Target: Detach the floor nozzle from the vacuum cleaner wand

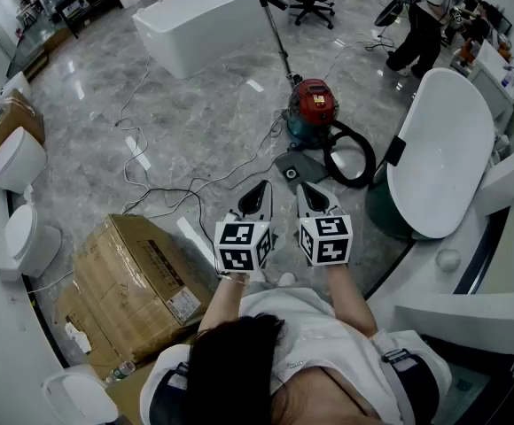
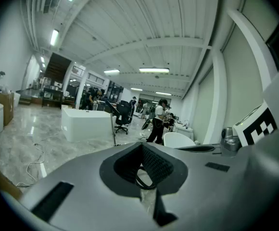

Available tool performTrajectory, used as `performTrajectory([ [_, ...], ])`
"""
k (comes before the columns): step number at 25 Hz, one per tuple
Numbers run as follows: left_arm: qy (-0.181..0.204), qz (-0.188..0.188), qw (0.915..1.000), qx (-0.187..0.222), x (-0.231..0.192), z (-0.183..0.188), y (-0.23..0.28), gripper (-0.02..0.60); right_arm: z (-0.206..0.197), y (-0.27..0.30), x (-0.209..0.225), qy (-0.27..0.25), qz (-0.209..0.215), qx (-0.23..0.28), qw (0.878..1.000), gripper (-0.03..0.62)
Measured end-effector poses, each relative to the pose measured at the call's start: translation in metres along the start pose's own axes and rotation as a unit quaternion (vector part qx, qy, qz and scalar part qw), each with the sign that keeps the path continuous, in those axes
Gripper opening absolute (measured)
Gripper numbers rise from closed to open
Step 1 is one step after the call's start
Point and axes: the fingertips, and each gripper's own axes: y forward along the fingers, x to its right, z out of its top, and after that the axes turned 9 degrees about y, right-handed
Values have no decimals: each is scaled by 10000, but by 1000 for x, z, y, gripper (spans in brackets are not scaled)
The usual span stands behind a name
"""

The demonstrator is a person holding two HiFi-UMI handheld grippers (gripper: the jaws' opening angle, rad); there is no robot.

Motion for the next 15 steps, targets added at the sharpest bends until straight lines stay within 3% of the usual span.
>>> performTrajectory([
  [15,-138,-102,9998,-51,-6,-3,1,3,0,5,-8,-20,-52,8,10000,14],
])
